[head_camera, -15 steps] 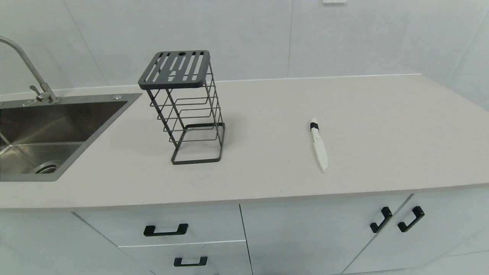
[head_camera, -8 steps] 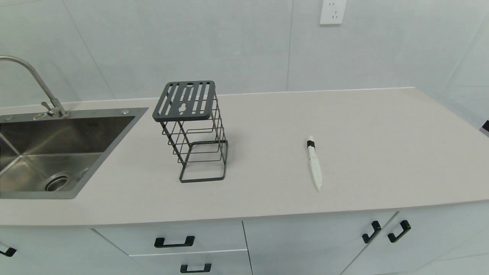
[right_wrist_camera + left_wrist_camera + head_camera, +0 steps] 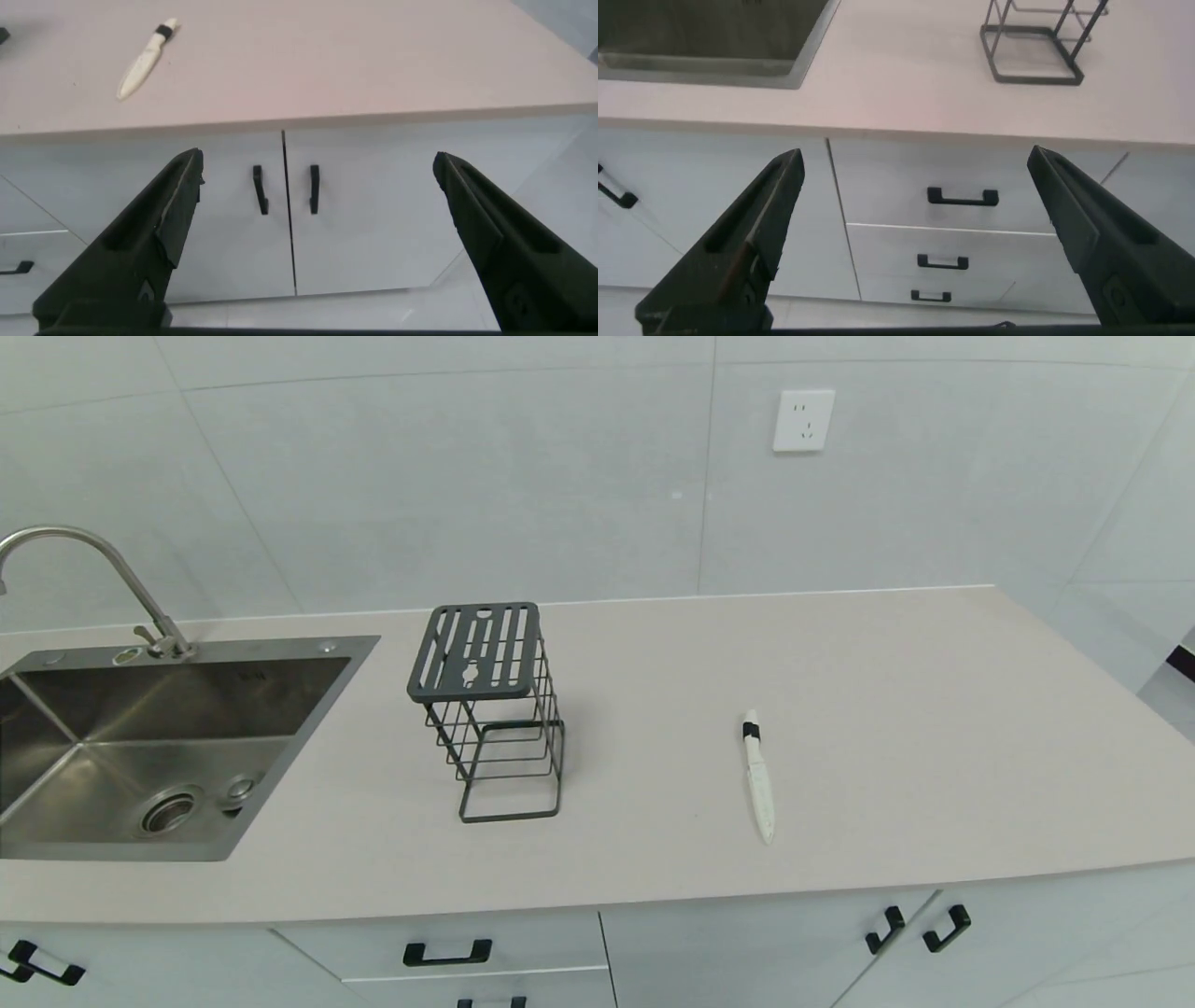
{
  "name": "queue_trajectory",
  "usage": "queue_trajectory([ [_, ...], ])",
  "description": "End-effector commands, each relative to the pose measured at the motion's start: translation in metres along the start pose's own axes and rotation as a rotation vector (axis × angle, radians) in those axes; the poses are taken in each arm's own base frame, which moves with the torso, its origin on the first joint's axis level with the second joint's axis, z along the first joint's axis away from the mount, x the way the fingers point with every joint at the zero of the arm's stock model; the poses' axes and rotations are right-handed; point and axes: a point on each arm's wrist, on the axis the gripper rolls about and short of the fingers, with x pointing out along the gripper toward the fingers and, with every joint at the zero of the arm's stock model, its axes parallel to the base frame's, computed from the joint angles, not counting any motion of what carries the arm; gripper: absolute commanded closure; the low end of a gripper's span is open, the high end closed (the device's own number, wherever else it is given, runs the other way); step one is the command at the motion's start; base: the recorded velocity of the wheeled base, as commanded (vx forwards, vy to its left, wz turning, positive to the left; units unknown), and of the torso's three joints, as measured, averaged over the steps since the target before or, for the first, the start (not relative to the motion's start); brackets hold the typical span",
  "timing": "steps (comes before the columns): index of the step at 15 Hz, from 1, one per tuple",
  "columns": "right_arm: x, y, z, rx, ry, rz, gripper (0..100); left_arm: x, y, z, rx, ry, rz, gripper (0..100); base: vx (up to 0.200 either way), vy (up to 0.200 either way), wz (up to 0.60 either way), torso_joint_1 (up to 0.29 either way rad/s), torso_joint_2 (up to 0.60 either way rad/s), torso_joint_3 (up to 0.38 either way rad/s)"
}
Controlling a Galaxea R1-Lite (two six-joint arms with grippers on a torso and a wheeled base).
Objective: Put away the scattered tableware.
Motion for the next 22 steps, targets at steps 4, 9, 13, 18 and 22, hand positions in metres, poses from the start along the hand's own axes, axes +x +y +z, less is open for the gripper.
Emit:
queue_trajectory([
  [4, 0.0001, 0.0, -0.0001, 0.006, 0.002, 0.0, 0, 0.0001, 0.0, 0.0, 0.0, 0.001, 0.002, 0, 0.0, 0.0, 0.0, 0.209, -0.4, -0.193],
  [9, 0.0001, 0.0, -0.0001, 0.004, 0.002, 0.0, 0, 0.0001, 0.0, 0.0, 0.001, 0.001, 0.002, 0, 0.04, 0.0, 0.0, 0.017, -0.02, -0.008],
  [13, 0.0001, 0.0, -0.0001, 0.006, 0.002, 0.0, 0, 0.0001, 0.0, 0.0, 0.0, 0.001, 0.002, 0, 0.15, 0.0, 0.0, 0.002, 0.0, 0.003],
  [18, 0.0001, 0.0, -0.0001, 0.006, 0.002, 0.0, 0, 0.0001, 0.0, 0.0, 0.0, 0.001, 0.002, 0, 0.0, 0.0, 0.0, 0.0, 0.0, 0.0],
  [22, 0.0001, 0.0, -0.0001, 0.006, 0.002, 0.0, 0, 0.0001, 0.0, 0.0, 0.017, 0.001, 0.002, 0, 0.1, 0.0, 0.0, -0.001, 0.0, 0.0],
])
